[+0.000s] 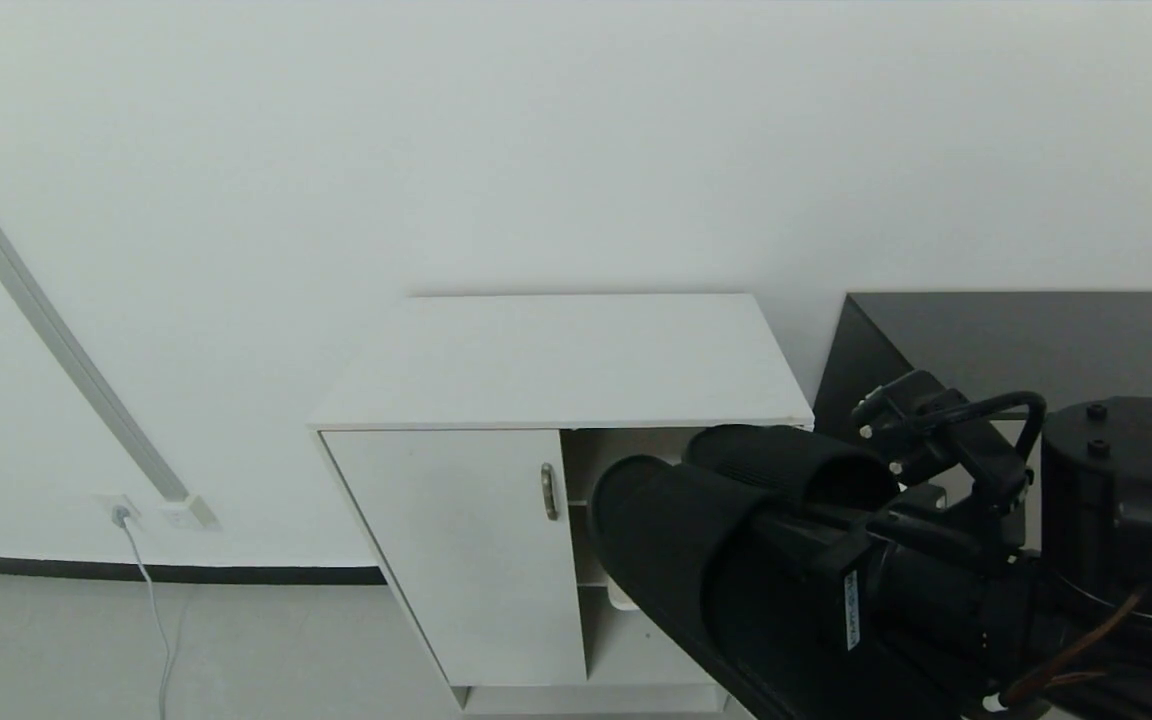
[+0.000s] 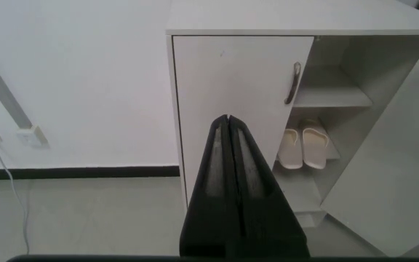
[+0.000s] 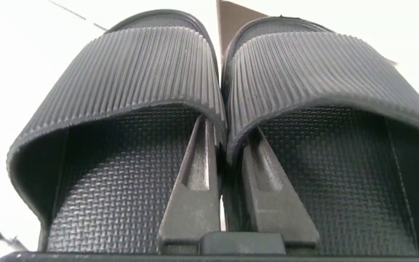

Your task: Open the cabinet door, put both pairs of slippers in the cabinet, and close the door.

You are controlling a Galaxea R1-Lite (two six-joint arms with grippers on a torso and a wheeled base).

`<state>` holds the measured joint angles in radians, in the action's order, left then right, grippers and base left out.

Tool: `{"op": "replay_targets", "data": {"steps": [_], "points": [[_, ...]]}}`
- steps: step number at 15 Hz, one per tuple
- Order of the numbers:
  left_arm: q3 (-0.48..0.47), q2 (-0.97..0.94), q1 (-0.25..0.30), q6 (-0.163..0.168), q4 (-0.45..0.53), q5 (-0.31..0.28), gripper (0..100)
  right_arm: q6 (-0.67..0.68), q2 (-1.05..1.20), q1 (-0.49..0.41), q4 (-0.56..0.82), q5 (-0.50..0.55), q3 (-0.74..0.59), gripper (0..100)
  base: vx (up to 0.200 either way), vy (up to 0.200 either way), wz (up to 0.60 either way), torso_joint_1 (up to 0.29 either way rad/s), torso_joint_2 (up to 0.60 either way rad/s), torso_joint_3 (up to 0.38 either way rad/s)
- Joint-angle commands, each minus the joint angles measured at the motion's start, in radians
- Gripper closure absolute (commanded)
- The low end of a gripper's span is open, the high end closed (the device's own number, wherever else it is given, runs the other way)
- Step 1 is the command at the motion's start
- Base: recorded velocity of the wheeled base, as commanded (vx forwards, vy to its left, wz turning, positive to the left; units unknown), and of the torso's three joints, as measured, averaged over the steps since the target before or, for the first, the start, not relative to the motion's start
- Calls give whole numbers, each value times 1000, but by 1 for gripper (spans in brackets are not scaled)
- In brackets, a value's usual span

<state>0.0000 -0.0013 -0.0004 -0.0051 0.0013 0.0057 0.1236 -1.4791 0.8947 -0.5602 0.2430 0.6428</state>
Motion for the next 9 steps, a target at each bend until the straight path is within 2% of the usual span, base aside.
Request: {"op": "replay_targets", "data": {"steps": [1,4,9], "points": [[0,1,0,4,-1,0,100,1,-1,9,-1,-1,-5,100,0,0,0,0,0,0],[0,1,0,4,-1,0,100,1,0,12,-10,1,-18,100,0,0,0,-32,76,43],[0,1,0,4,-1,0,100,-1,3,12,-10,1,-20,100,0,0,0,-186,433,243]]}}
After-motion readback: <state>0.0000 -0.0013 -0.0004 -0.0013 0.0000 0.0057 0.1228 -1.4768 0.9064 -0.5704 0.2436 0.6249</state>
